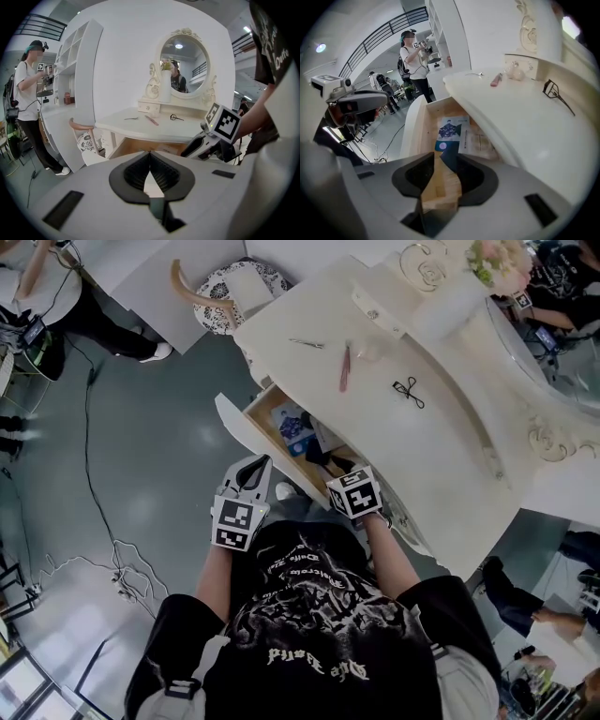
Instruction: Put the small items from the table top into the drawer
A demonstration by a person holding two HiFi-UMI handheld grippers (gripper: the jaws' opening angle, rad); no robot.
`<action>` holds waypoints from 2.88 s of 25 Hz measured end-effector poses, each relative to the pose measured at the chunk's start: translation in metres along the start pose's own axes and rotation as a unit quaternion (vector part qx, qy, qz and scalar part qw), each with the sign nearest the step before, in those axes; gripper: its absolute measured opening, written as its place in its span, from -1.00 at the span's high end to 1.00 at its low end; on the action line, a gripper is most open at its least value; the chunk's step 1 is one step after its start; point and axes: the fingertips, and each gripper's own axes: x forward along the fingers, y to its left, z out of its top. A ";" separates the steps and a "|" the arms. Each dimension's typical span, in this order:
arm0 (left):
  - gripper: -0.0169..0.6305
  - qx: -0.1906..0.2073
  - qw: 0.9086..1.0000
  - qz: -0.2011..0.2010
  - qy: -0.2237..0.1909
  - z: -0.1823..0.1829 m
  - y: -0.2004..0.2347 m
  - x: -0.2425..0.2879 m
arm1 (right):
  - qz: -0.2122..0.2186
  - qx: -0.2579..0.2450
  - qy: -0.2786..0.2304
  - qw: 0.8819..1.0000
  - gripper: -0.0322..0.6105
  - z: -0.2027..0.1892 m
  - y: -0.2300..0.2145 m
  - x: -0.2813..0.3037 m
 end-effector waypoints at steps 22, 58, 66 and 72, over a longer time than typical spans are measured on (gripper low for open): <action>0.90 0.013 0.997 -0.063 -0.038 0.031 -0.044 0.013 | -0.032 0.043 -0.201 0.978 0.42 0.045 -0.008 -0.098; 0.90 0.036 0.984 -0.139 -0.103 0.104 -0.101 0.043 | -0.240 0.051 -0.295 0.923 0.87 0.017 -0.081 -0.211; 0.90 0.036 0.985 -0.133 -0.102 0.103 -0.094 0.043 | -0.246 0.046 -0.293 0.923 0.87 0.018 -0.080 -0.210; 0.90 0.034 0.986 -0.126 -0.102 0.100 -0.090 0.040 | -0.247 0.040 -0.296 0.922 0.87 0.020 -0.077 -0.209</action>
